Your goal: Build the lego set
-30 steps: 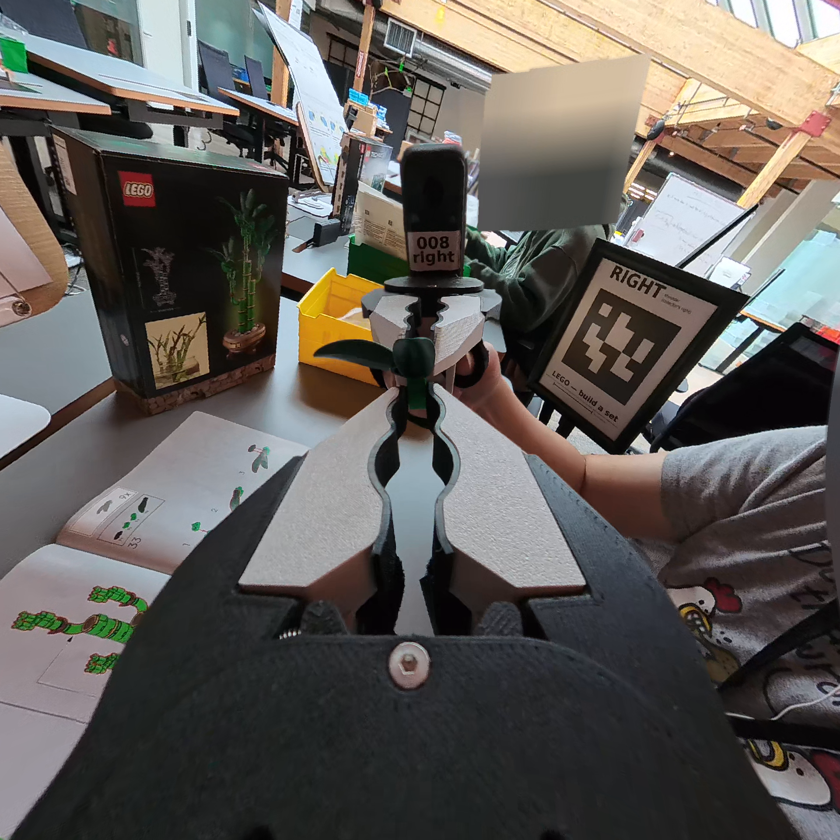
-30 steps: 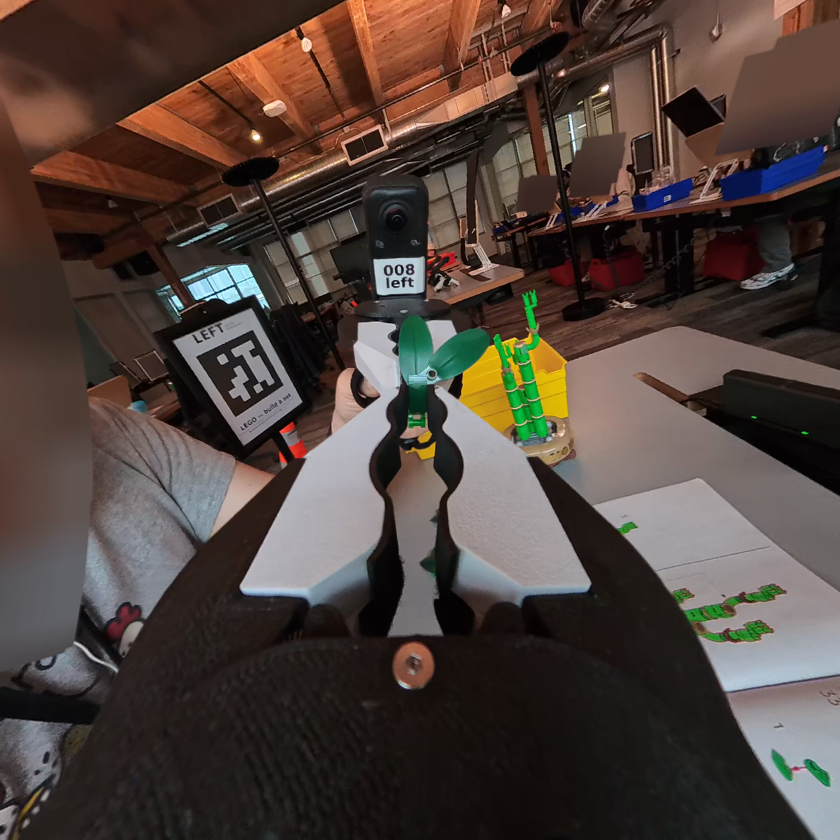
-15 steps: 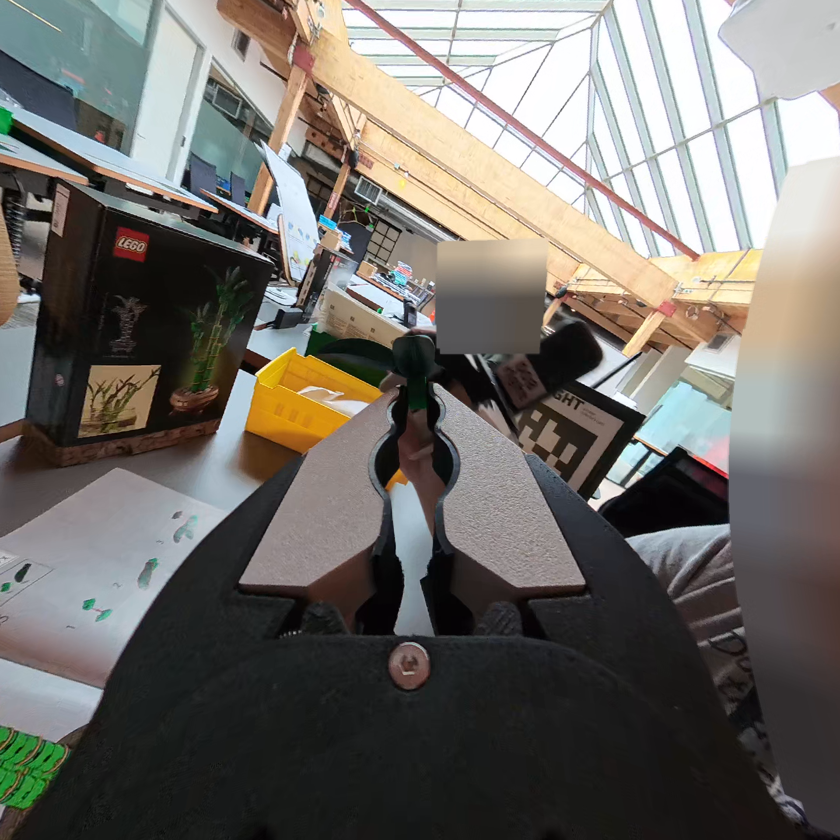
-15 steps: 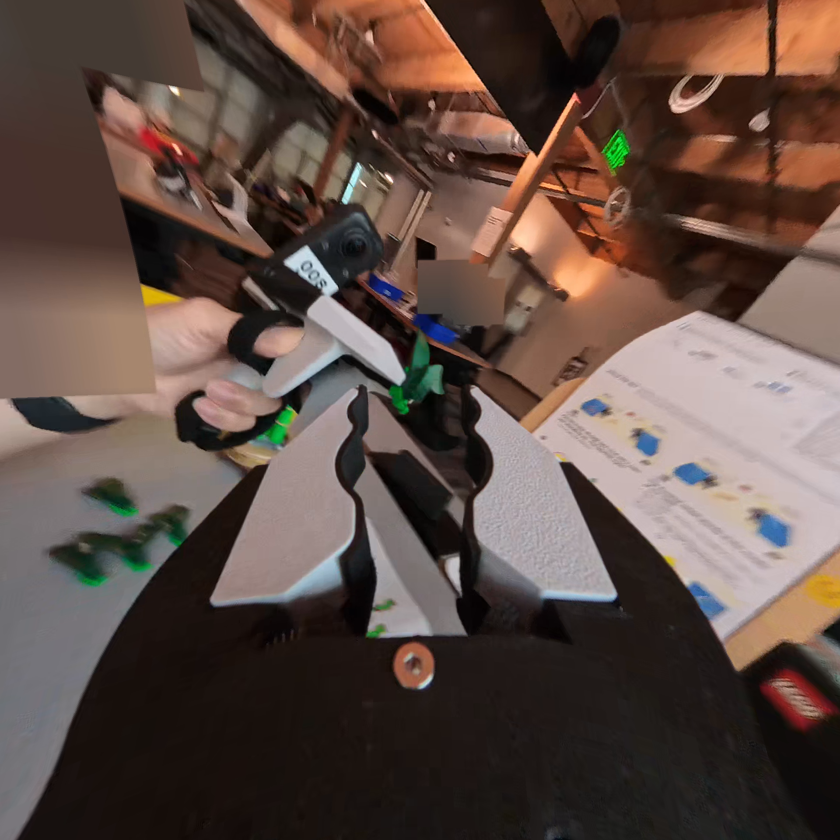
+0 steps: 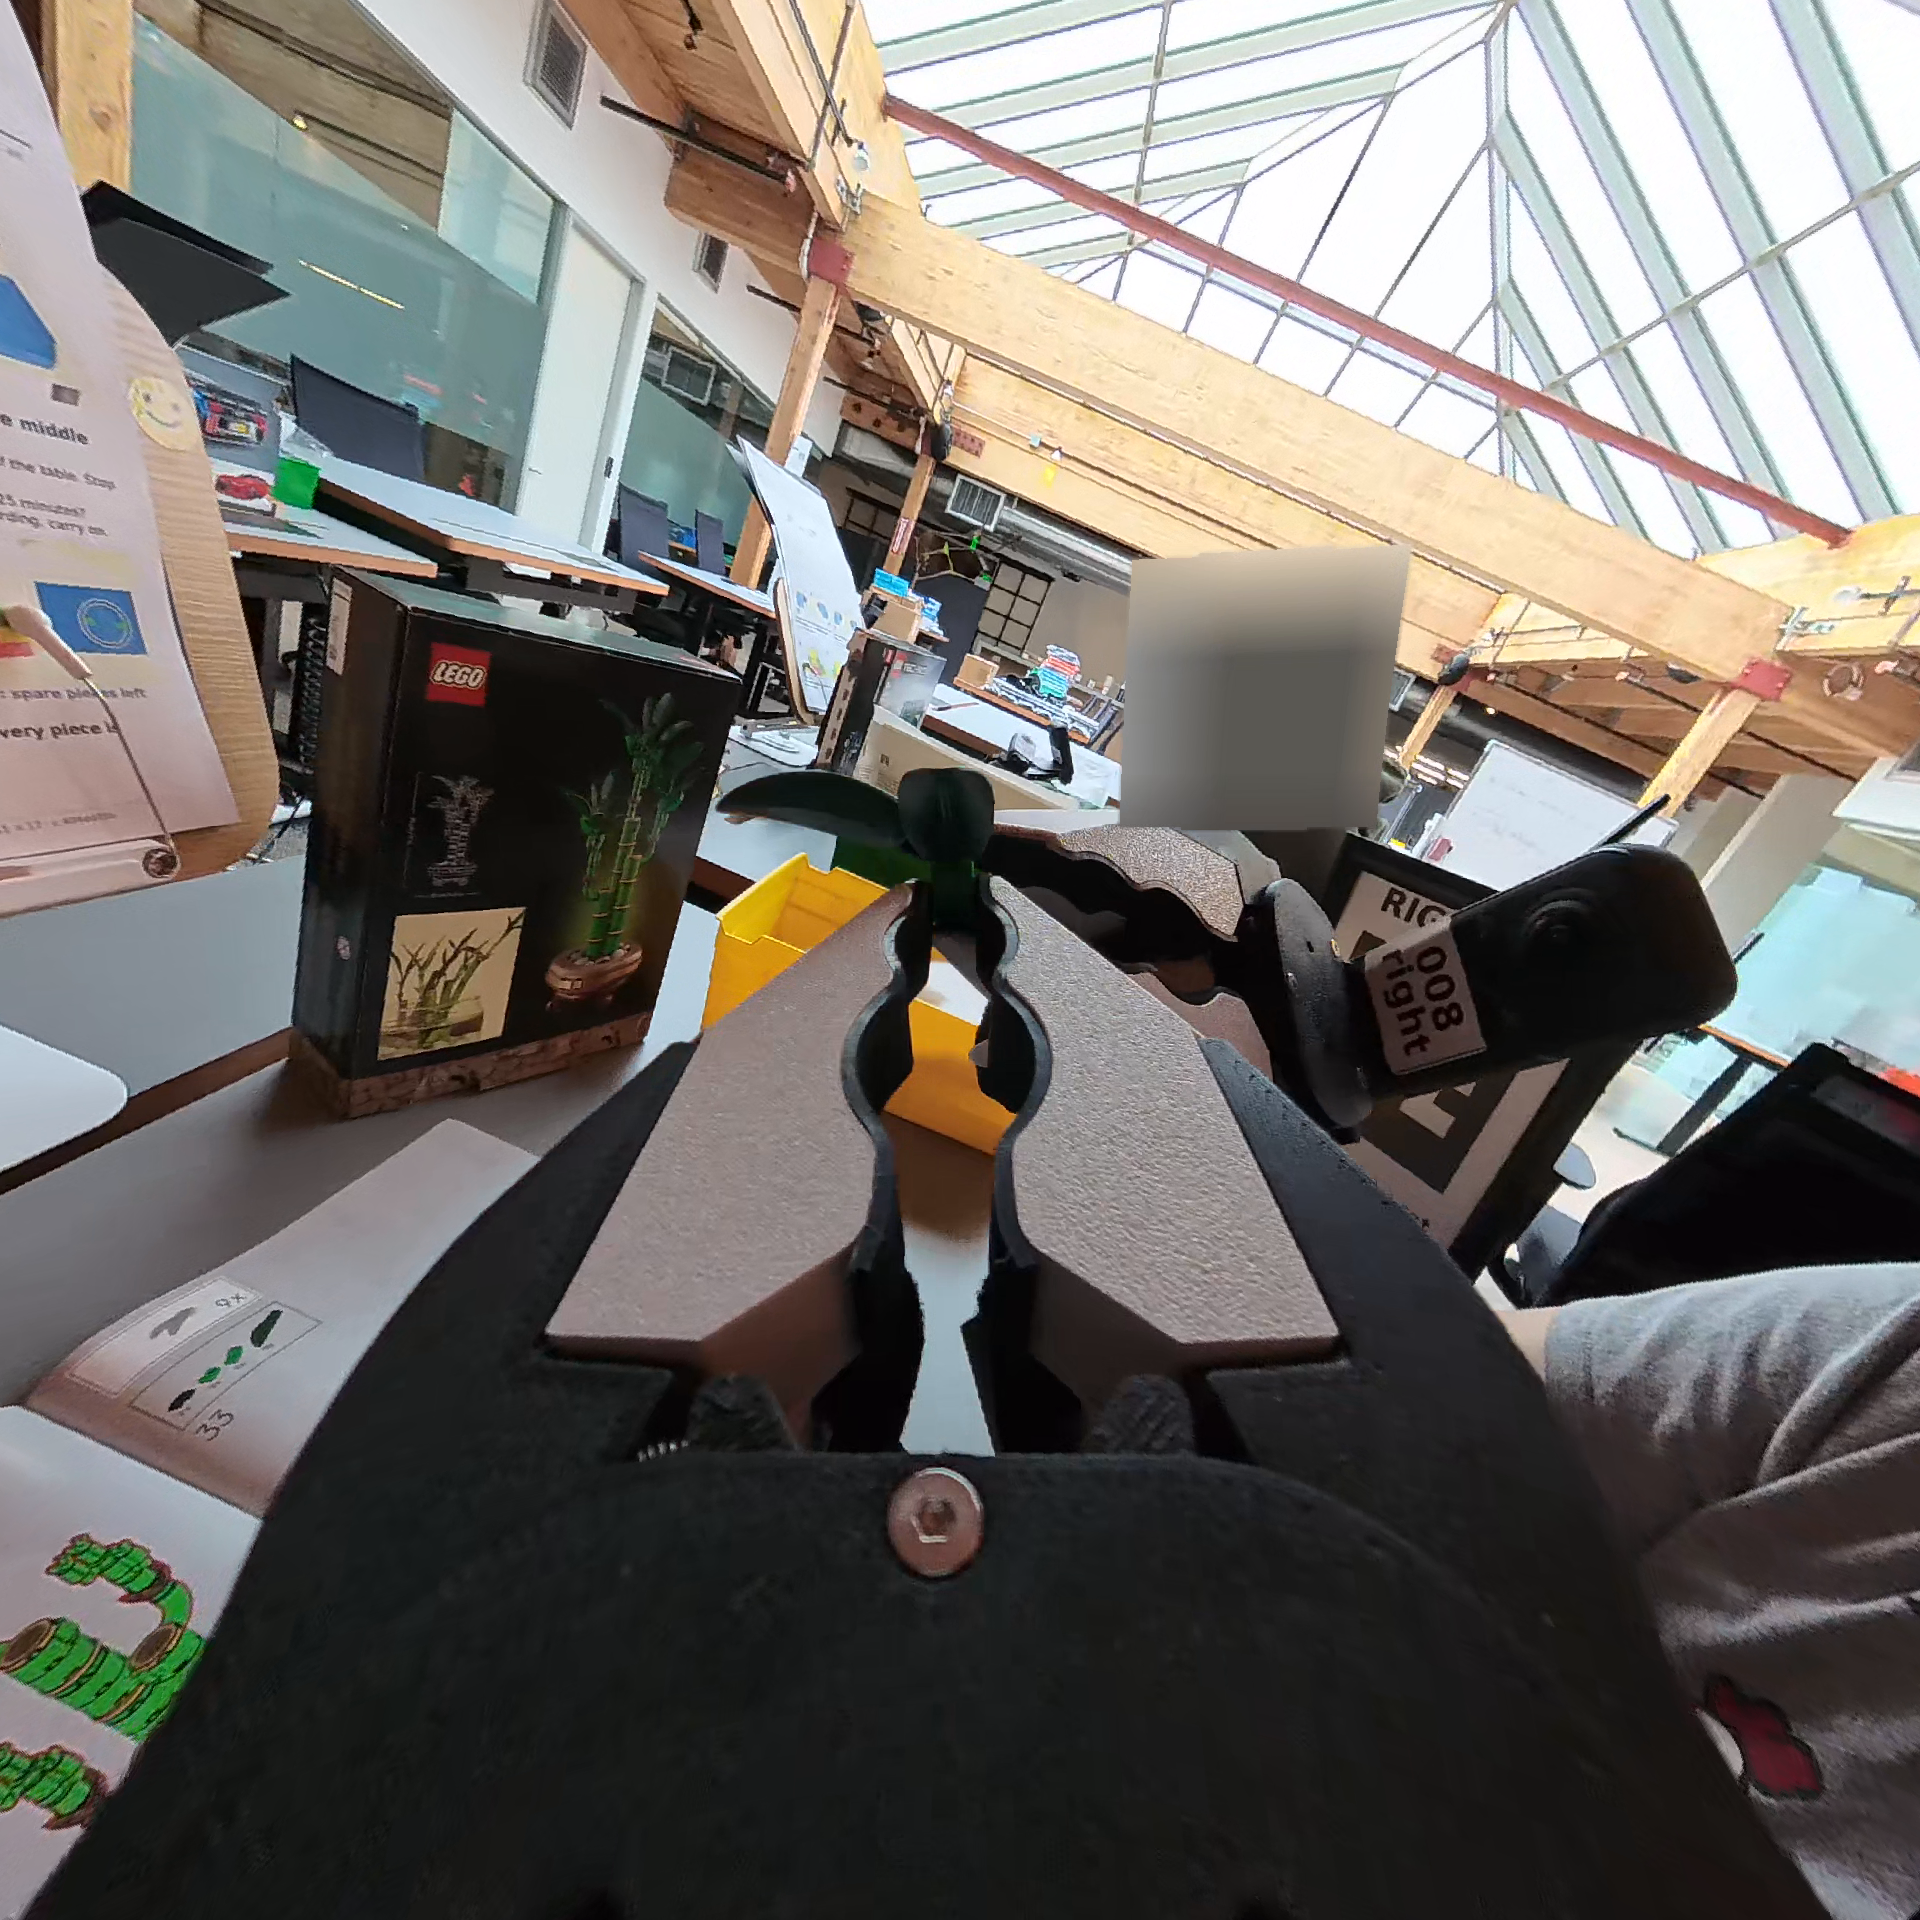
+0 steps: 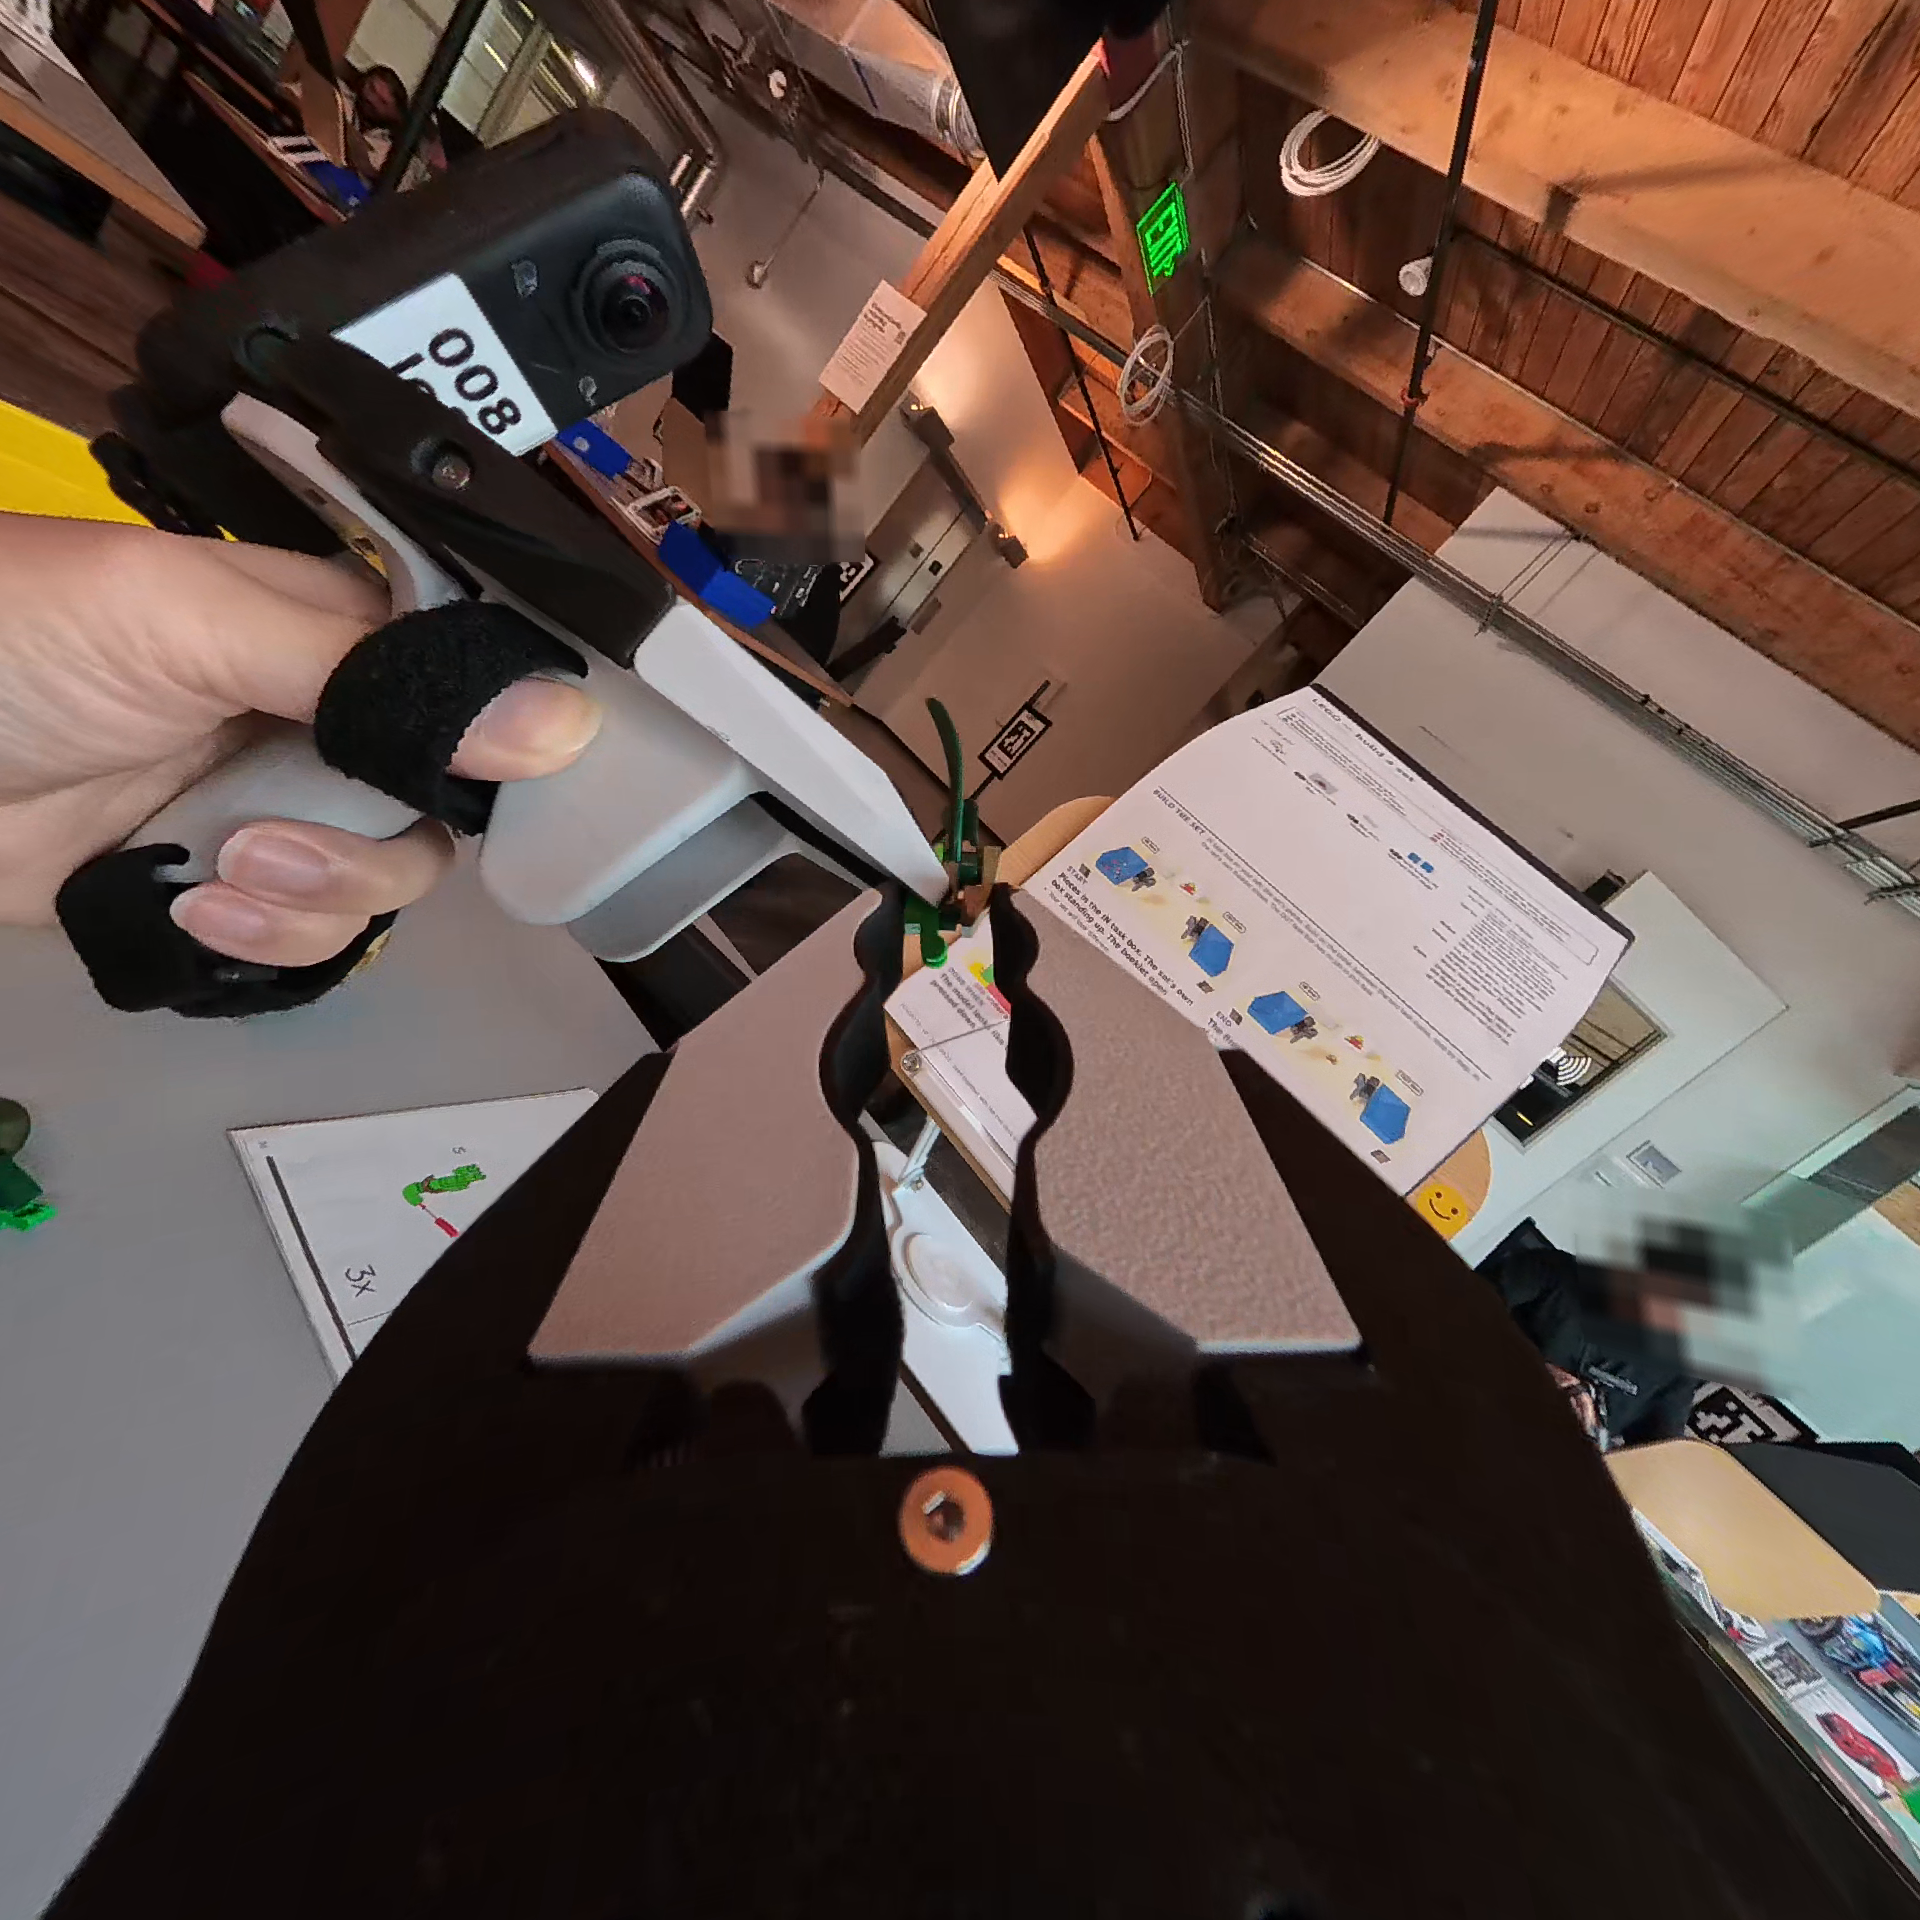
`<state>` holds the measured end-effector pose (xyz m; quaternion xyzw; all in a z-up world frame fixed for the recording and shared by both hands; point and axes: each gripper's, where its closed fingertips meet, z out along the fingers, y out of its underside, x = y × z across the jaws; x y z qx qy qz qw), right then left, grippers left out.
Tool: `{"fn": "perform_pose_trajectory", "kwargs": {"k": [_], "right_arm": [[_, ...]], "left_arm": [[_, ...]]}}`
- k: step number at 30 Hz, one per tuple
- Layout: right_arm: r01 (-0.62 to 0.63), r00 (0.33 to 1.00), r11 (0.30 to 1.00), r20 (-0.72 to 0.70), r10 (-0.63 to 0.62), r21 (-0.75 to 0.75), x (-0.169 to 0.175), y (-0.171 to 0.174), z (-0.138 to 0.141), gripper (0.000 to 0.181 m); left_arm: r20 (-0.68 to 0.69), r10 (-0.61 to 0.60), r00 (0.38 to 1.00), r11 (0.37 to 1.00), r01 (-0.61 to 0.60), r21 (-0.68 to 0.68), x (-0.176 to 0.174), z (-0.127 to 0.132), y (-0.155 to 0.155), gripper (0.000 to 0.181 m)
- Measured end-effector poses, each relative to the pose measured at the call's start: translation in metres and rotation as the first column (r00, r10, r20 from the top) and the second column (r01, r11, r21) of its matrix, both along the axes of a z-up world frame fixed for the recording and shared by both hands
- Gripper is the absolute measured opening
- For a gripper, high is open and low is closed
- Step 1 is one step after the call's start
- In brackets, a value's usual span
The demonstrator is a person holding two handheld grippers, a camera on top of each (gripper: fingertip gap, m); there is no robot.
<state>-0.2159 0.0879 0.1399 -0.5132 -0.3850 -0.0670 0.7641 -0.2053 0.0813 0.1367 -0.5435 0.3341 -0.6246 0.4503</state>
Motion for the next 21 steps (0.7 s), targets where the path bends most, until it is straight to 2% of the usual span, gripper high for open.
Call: {"fn": "perform_pose_trajectory", "kwargs": {"k": [13,21], "right_arm": [[0.007,0.999,0.999,-0.05,-0.009,-0.034,0.0031,0.0008,-0.0035,0.012],[0.029,0.999,1.0,-0.046,-0.029,-0.004,0.004,-0.0013,-0.0016,0.011]], "left_arm": [[0.006,0.023,1.0,1.0,-0.023,0.01,0.003,-0.0024,-0.0002,0.006],[0.032,0.012,0.999,1.0,-0.012,0.0,0.0035,-0.0001,-0.0025,0.006]]}}
